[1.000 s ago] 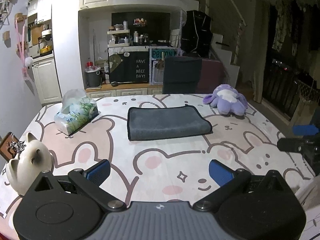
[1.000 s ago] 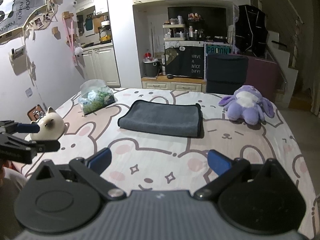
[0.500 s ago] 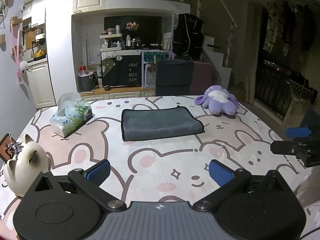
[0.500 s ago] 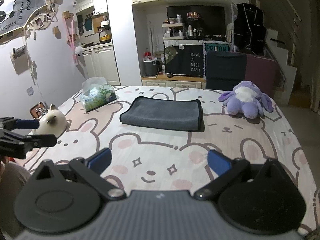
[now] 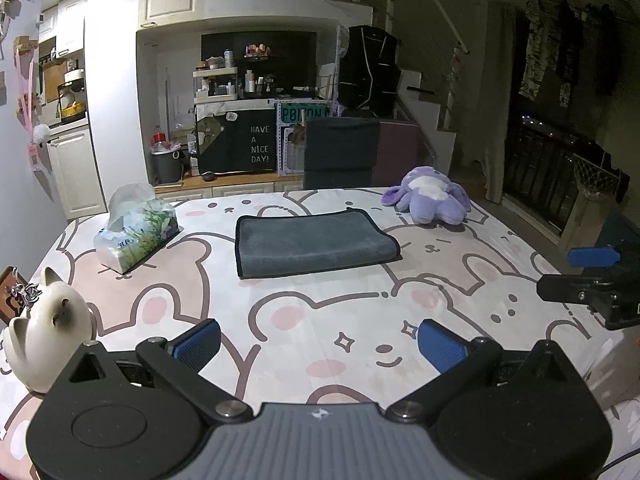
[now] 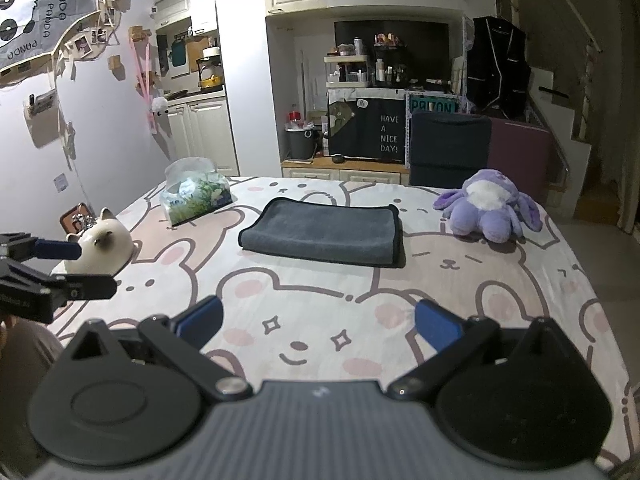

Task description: Fold towel

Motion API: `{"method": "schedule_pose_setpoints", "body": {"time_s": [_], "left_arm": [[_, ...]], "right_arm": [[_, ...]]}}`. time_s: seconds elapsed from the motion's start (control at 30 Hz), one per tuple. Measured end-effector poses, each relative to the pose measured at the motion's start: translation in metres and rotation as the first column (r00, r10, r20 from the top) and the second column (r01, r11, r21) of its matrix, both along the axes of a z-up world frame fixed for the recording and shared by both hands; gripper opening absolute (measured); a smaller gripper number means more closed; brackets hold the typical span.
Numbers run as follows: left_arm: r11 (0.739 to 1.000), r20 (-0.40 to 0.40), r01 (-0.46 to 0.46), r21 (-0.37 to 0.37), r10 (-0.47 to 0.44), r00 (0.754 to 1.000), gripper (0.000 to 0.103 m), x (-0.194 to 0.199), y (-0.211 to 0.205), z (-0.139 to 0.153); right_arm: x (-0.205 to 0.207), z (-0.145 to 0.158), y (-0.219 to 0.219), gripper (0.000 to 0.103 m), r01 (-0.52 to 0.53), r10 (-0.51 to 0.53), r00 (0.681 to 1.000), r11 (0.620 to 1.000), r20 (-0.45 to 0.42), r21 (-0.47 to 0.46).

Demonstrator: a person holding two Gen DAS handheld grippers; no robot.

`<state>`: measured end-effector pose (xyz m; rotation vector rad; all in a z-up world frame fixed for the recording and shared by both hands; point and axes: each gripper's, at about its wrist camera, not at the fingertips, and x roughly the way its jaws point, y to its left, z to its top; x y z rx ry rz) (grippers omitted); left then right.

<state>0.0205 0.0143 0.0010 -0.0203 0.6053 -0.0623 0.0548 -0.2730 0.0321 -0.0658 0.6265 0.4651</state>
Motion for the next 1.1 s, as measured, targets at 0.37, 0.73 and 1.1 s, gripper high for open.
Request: {"method": "schedule_pose_setpoints", "body": {"time_s": [0.37,0.73,1.1], "left_arm": [[1.000,0.004,-0.006,-0.007,0.006,1.000,0.103,-0.0018,0.0013,-0.0001],[1.000,0.005,-0.004,-0.007,0.004,1.000,0.103,-0.0021,0.0016,0.0003],[1.000,0.005,-0.004,-0.007,0.005,1.000,0.103,-0.0023,0.0015,0.0000]], "right_arm": [[-0.0023,-0.0023,0.0000,0.103,-0.014,0.014,1.000,1.000,0.006,-0.005],[-0.0030,-0.0026,0.0001,0.103,-0.016,0.016,1.000,1.000,0.006,-0.001],[-0.0030,-0.0032,-0.0002,0.103,-0.017,0.017,1.000,1.000,0.005,0.003]]}}
